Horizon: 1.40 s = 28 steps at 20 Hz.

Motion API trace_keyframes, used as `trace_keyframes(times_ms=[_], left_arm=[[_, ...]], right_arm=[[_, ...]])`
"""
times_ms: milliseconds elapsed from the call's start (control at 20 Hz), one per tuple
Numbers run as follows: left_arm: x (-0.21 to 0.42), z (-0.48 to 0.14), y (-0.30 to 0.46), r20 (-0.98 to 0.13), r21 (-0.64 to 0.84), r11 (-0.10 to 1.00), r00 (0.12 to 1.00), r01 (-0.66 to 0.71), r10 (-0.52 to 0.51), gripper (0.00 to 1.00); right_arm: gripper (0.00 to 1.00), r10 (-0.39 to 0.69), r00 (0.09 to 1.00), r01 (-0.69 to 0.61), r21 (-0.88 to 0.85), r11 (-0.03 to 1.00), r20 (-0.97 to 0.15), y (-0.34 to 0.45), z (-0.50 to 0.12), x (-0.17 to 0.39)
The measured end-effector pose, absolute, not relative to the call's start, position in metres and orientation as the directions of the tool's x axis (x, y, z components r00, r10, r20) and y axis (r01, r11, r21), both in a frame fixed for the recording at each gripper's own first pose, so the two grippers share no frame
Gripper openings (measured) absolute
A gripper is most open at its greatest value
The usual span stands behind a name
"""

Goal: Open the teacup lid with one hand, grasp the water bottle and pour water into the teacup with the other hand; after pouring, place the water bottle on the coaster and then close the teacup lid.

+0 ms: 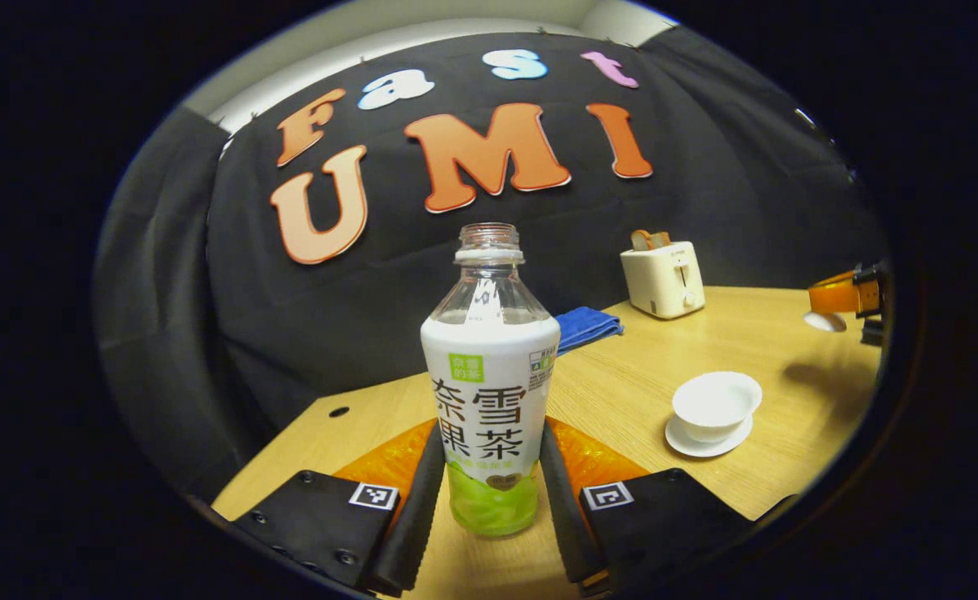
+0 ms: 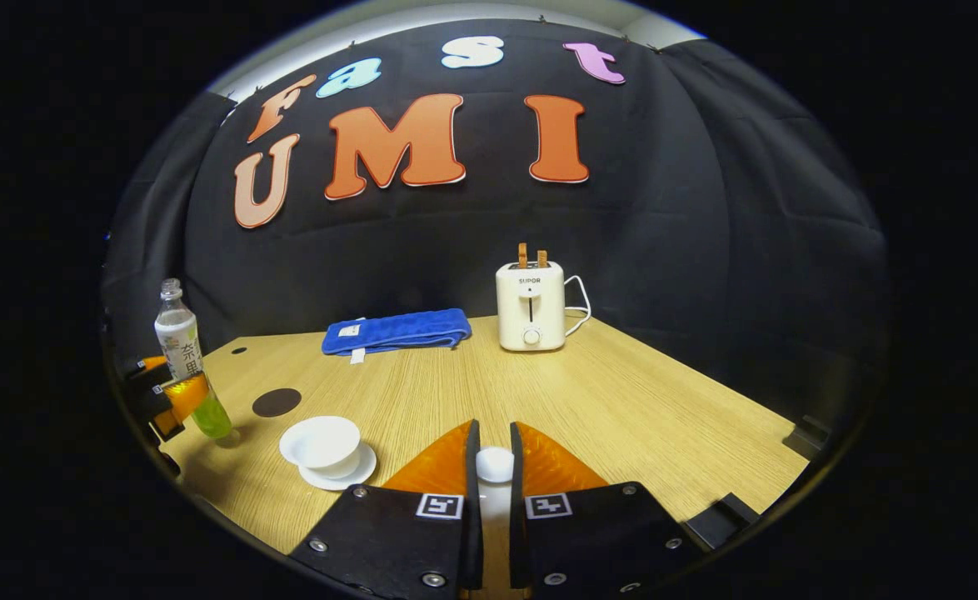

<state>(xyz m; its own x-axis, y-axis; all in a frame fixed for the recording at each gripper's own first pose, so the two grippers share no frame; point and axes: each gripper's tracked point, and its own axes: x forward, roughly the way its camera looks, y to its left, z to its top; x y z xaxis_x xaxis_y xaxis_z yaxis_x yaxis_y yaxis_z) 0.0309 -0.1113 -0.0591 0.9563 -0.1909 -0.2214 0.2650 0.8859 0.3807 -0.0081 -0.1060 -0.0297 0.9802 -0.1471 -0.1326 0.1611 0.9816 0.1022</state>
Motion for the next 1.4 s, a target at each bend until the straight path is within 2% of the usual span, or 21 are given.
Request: trace_keyframes(times_ms=[200,550,650,700,900,1300,1400], left_arm=[[0.034,-0.056,-0.12,-0.243,0.515,0.796,0.945,0.317,-0.218,0.66],[0.031,-0.063,-0.133,-0.313,0.717,0.566,0.914,0.407,-0.26,0.64],[0.033,-0.063,-0.136,-0.318,0.765,0.498,0.912,0.409,-0.26,0.66],[0.035,-0.065,-0.137,-0.323,0.783,0.468,0.911,0.409,-0.256,0.64],[0.037,-0.067,-0.135,-0.35,0.823,0.377,0.902,0.425,-0.252,0.66],[0.041,-0.073,-0.16,-0.402,0.884,0.128,0.87,0.45,-0.285,0.64],[0.035,-0.076,-0.161,-0.416,0.891,0.065,0.864,0.45,-0.284,0.66]], right_arm=[[0.13,-0.159,0.978,0.175,0.112,0.978,-0.135,-0.112,-0.031,-0.011],[0.13,-0.175,0.974,0.193,0.124,0.973,-0.144,-0.121,-0.033,-0.014],[0.13,-0.174,0.974,0.193,0.129,0.973,-0.145,-0.122,-0.034,-0.014],[0.13,-0.174,0.974,0.193,0.128,0.973,-0.145,-0.123,-0.033,-0.014],[0.13,-0.178,0.973,0.198,0.132,0.971,-0.146,-0.127,-0.034,-0.016],[0.13,-0.175,0.971,0.198,0.139,0.97,-0.166,-0.128,-0.044,-0.015],[0.13,-0.182,0.969,0.206,0.143,0.968,-0.167,-0.133,-0.045,-0.016]])
